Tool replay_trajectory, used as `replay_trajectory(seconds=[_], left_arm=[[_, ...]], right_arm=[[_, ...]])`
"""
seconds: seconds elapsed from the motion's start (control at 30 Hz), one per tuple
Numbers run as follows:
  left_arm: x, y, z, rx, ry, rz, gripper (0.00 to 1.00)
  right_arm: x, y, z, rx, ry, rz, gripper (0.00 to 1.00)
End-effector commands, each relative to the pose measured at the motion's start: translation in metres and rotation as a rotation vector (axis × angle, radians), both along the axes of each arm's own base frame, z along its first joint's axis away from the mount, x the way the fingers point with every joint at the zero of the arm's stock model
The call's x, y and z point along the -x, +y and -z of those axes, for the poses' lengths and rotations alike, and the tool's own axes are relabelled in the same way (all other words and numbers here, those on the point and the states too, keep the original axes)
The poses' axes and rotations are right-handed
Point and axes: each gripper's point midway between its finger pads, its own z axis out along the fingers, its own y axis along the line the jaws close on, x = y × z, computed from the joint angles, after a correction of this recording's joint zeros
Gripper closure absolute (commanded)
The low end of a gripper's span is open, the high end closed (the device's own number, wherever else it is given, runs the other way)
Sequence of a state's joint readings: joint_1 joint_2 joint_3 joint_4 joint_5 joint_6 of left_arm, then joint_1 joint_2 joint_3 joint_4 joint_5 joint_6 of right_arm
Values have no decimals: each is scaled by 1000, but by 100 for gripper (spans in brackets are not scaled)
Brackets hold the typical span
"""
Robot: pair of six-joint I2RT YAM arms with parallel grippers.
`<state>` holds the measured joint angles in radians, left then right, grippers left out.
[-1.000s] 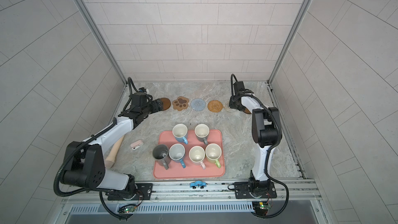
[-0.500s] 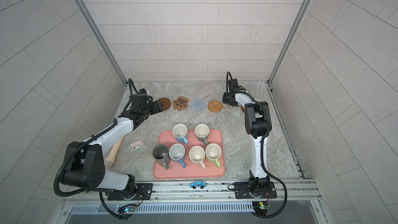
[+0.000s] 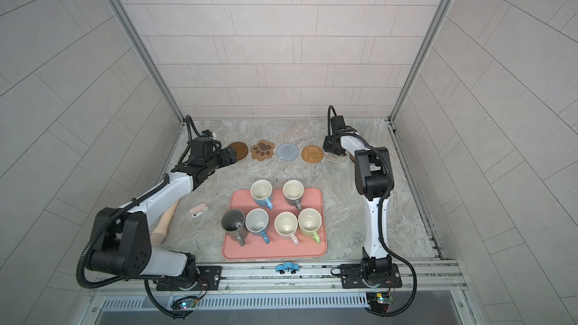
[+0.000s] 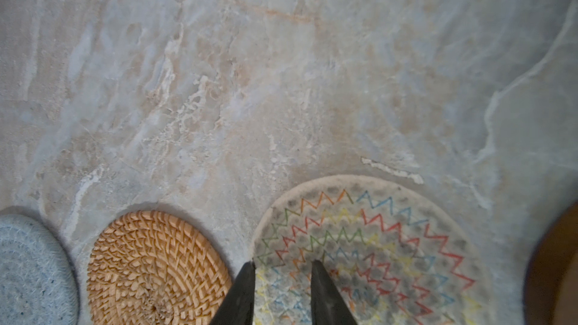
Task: Place cups on coasters
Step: Move the coaster to the top-right of the table.
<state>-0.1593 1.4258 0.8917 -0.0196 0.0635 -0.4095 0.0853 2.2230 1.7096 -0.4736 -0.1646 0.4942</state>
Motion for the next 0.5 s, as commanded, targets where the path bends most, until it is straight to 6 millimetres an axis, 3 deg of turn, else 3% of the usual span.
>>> replay_trajectory(seconds=[0.0,0.47], left_arm=[[1,2,-7,-8,-30,-1,10],[-1,3,-14,-8,-50,-5,10]], right_arm=[[19,-7,8,39,67,7,66],[10,-2,-11,18,24,9,65]])
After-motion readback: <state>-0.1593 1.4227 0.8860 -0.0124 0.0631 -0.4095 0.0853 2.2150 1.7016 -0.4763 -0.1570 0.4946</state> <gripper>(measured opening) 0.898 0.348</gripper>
